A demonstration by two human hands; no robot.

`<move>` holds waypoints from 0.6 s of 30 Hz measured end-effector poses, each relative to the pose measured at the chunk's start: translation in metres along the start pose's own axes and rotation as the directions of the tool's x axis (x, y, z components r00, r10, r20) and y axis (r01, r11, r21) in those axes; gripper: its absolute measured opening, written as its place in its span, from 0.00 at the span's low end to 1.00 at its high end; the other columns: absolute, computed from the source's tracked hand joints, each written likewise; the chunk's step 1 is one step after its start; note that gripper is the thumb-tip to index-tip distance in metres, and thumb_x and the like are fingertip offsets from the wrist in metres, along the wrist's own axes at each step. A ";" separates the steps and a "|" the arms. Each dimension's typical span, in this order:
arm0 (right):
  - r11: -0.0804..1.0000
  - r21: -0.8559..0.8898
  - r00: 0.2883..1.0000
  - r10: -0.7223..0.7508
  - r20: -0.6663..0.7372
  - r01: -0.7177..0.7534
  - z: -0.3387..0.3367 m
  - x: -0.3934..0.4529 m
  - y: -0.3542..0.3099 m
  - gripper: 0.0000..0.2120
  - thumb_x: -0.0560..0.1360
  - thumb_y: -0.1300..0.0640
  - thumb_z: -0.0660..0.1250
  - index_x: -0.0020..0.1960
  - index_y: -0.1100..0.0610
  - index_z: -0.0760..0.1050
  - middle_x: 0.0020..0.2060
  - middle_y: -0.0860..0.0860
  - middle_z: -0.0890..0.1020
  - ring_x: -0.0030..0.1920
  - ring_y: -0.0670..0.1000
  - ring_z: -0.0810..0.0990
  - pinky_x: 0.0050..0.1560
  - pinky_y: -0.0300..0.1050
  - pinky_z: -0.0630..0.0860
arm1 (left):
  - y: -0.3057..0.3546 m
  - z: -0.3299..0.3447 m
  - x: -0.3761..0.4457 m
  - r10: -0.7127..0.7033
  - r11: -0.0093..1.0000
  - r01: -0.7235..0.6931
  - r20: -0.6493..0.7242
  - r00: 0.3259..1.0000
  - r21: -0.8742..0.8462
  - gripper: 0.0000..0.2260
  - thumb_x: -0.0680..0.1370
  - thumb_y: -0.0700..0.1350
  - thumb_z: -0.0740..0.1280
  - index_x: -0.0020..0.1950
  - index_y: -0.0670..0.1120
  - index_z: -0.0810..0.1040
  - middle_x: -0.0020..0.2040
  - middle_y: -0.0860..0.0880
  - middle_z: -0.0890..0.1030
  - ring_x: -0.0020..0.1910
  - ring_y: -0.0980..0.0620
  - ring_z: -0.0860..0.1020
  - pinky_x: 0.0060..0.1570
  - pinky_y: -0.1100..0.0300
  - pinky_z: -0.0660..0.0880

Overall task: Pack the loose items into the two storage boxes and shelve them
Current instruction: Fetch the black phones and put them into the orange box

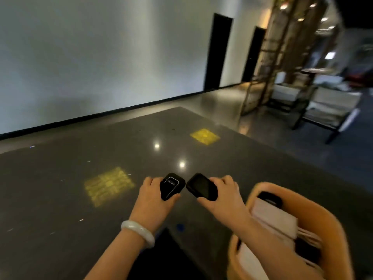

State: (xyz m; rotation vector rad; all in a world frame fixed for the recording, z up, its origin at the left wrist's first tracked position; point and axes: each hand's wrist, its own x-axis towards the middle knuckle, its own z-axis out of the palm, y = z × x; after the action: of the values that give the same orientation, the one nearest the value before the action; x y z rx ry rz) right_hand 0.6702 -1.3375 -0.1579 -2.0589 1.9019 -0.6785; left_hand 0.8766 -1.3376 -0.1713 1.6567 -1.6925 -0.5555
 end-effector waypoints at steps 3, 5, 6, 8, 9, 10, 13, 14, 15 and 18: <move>0.984 -0.066 0.983 0.159 -0.088 -0.165 -0.033 -0.023 0.050 0.28 0.69 0.36 0.68 0.65 0.43 0.67 0.56 0.45 0.66 0.54 0.46 0.67 0.49 0.40 0.66 | 0.036 0.048 0.004 0.115 0.993 -0.113 0.100 0.988 -0.026 0.23 0.70 0.54 0.74 0.61 0.49 0.74 0.51 0.55 0.67 0.49 0.57 0.70 0.45 0.71 0.65; 0.963 -0.080 0.962 0.249 -0.112 -0.258 -0.048 -0.039 0.078 0.26 0.70 0.35 0.67 0.64 0.42 0.66 0.60 0.44 0.66 0.57 0.46 0.69 0.52 0.43 0.71 | 0.055 0.074 0.005 0.182 0.983 -0.177 0.172 0.968 -0.044 0.22 0.70 0.55 0.74 0.61 0.51 0.73 0.51 0.55 0.67 0.47 0.60 0.69 0.41 0.72 0.65; 0.956 -0.035 0.951 0.285 -0.116 -0.291 -0.054 -0.046 0.090 0.24 0.70 0.37 0.67 0.63 0.42 0.67 0.60 0.44 0.67 0.59 0.47 0.70 0.57 0.47 0.72 | 0.063 0.085 0.005 0.215 0.976 -0.207 0.205 0.955 -0.061 0.22 0.70 0.55 0.74 0.60 0.52 0.73 0.52 0.56 0.68 0.47 0.60 0.70 0.41 0.73 0.65; 0.932 0.066 0.924 0.362 -0.126 -0.356 -0.063 -0.059 0.111 0.22 0.71 0.39 0.68 0.62 0.42 0.69 0.58 0.43 0.69 0.59 0.47 0.70 0.61 0.49 0.71 | 0.080 0.104 0.005 0.276 0.960 -0.253 0.266 0.924 -0.117 0.20 0.70 0.57 0.74 0.57 0.58 0.72 0.53 0.58 0.68 0.48 0.61 0.72 0.42 0.72 0.66; 0.917 0.082 0.908 0.398 -0.133 -0.390 -0.068 -0.064 0.120 0.21 0.71 0.40 0.68 0.62 0.42 0.69 0.57 0.43 0.70 0.58 0.46 0.71 0.62 0.49 0.72 | 0.089 0.112 0.007 0.304 0.952 -0.273 0.296 0.906 -0.142 0.17 0.70 0.58 0.74 0.53 0.62 0.70 0.52 0.61 0.67 0.48 0.61 0.72 0.41 0.71 0.67; 0.903 0.088 0.892 0.430 -0.138 -0.421 -0.071 -0.068 0.128 0.20 0.71 0.40 0.68 0.61 0.42 0.71 0.57 0.42 0.71 0.57 0.46 0.73 0.61 0.49 0.73 | 0.096 0.120 0.008 0.333 0.942 -0.296 0.321 0.887 -0.160 0.16 0.70 0.58 0.73 0.49 0.65 0.68 0.52 0.62 0.66 0.48 0.62 0.72 0.40 0.70 0.67; 0.870 0.141 0.856 0.491 -0.160 -0.473 -0.079 -0.073 0.150 0.15 0.72 0.42 0.69 0.58 0.42 0.74 0.53 0.40 0.76 0.52 0.42 0.76 0.54 0.43 0.76 | 0.113 0.142 0.015 0.403 0.915 -0.358 0.363 0.840 -0.189 0.16 0.71 0.59 0.72 0.49 0.67 0.65 0.51 0.63 0.65 0.48 0.62 0.71 0.43 0.68 0.68; 0.861 0.150 0.845 0.506 -0.173 -0.485 -0.082 -0.074 0.155 0.14 0.72 0.43 0.69 0.57 0.41 0.74 0.51 0.39 0.77 0.50 0.40 0.76 0.50 0.38 0.74 | 0.117 0.149 0.018 0.413 0.910 -0.368 0.377 0.829 -0.190 0.16 0.71 0.59 0.72 0.52 0.65 0.67 0.51 0.62 0.65 0.49 0.61 0.71 0.46 0.66 0.70; 0.853 0.156 0.833 0.521 -0.185 -0.499 -0.084 -0.074 0.158 0.15 0.72 0.43 0.69 0.57 0.41 0.73 0.49 0.38 0.77 0.48 0.38 0.76 0.47 0.35 0.72 | 0.119 0.155 0.021 0.418 0.909 -0.373 0.392 0.820 -0.188 0.16 0.71 0.60 0.71 0.54 0.63 0.68 0.52 0.62 0.65 0.50 0.60 0.71 0.49 0.64 0.72; 0.824 0.197 0.802 0.565 -0.195 -0.532 -0.090 -0.070 0.162 0.13 0.73 0.44 0.69 0.56 0.41 0.72 0.46 0.37 0.76 0.46 0.39 0.76 0.45 0.35 0.74 | 0.119 0.166 0.029 0.437 0.899 -0.400 0.418 0.796 -0.178 0.17 0.72 0.63 0.69 0.55 0.57 0.72 0.52 0.59 0.67 0.50 0.58 0.72 0.52 0.59 0.74</move>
State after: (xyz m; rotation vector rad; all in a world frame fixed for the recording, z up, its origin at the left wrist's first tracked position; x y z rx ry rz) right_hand 0.4823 -1.2756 -0.1713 -1.2710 2.3619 -0.8994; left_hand 0.6756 -1.3824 -0.1909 1.0807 -2.2584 -0.8154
